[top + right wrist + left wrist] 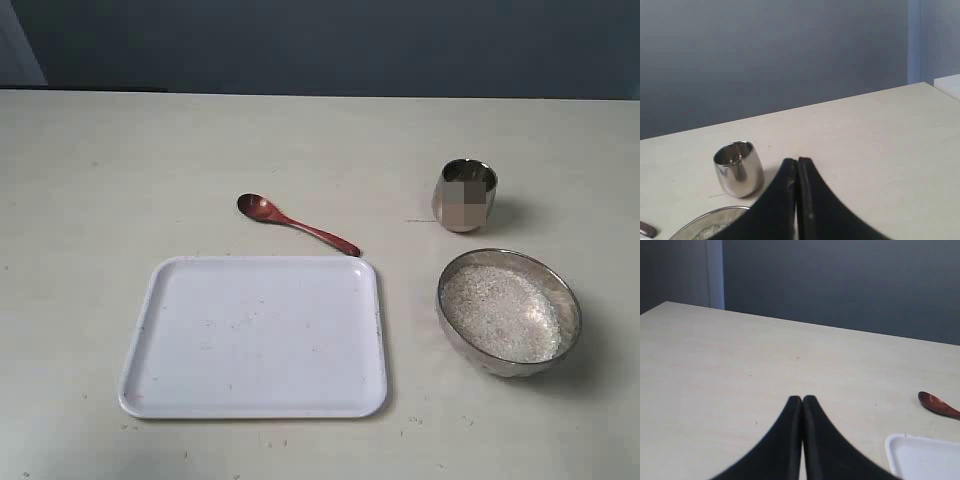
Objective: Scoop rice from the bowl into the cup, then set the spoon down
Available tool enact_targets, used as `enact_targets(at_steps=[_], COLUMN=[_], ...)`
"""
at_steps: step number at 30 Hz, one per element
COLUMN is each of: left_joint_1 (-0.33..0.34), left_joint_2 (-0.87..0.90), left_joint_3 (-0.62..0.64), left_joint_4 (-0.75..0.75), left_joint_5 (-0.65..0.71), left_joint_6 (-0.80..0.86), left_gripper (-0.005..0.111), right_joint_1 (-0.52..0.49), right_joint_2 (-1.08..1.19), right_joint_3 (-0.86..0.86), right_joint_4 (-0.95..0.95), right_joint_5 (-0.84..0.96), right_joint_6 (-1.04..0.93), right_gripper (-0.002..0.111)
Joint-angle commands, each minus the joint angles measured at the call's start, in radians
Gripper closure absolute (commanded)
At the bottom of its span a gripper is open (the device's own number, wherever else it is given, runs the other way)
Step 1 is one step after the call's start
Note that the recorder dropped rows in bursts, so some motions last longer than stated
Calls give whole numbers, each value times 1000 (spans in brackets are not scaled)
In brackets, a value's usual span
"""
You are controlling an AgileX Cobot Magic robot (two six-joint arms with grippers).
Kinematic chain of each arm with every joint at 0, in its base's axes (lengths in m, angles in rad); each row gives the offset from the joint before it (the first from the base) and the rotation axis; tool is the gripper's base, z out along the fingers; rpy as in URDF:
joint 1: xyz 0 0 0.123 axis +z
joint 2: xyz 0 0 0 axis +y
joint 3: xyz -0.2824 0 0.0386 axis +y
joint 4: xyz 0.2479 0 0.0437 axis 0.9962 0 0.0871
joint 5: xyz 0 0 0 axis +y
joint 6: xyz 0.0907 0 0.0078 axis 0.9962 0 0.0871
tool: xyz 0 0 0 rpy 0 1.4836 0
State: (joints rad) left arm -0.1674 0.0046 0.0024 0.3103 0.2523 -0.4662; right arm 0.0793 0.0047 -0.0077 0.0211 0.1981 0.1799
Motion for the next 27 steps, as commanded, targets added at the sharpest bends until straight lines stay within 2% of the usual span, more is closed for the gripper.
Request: enact_targets(at_steps=[1,9,14,20,24,27], left_joint_1=[-4,-4,-4,-4,-4,-4], left_joint_2=[-5,-5,-5,-5,-5,-5], left_joint_3=[-2,-2,-2,-2,-2,-2], left_joint_4=[-3,-3,-3,-3,-3,-3], left_joint_5=[-13,-13,-13,-13,-13,-13], left_joint_6=[-3,-3,-3,-3,-3,-3], left_gripper=[106,106,106,106,106,106], right_joint_1=[2,2,2,2,2,2], right_joint_2=[-5,-5,-5,-5,-5,-5], right_joint_3=[8,8,8,8,8,8], right_joint_4=[-21,-13,357,662,661,642], right_joint_5=[-5,-9,-259,-388,-467,-418], right_joint_6=[-3,-3,59,59,52,36], right_gripper=[108,108,108,108,108,108])
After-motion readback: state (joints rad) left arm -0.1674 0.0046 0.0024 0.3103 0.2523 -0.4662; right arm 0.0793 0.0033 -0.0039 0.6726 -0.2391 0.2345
